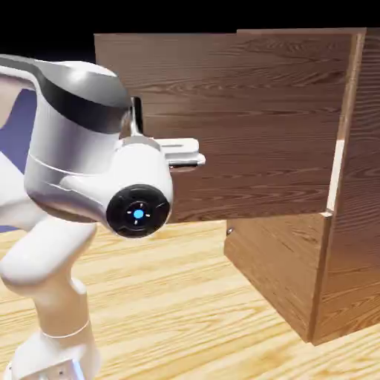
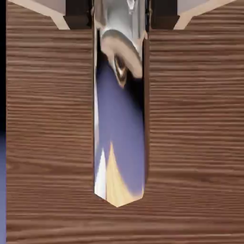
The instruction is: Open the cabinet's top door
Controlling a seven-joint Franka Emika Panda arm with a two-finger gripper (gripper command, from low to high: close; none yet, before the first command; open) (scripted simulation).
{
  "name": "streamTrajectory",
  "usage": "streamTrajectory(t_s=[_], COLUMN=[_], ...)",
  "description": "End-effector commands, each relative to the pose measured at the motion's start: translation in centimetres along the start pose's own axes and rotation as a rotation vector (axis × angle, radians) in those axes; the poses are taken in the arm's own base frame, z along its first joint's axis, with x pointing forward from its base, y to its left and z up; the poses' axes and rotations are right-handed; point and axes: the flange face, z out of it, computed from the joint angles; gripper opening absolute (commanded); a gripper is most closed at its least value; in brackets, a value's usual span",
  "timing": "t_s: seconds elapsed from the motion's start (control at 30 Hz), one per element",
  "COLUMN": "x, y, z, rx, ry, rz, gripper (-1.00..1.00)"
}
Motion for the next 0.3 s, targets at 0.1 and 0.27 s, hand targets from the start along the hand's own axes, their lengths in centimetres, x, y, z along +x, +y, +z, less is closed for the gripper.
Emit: streamTrajectory(t_s=[0.1,0.27], x=[-0.9,-2.0], y=[-0.9,-2.0], z=[-3.2,-6.1], rx=[-0.058,-0.112], ry=[0.058,0.112], rz=[0.000,0.000], gripper=[-1.00,-1.00])
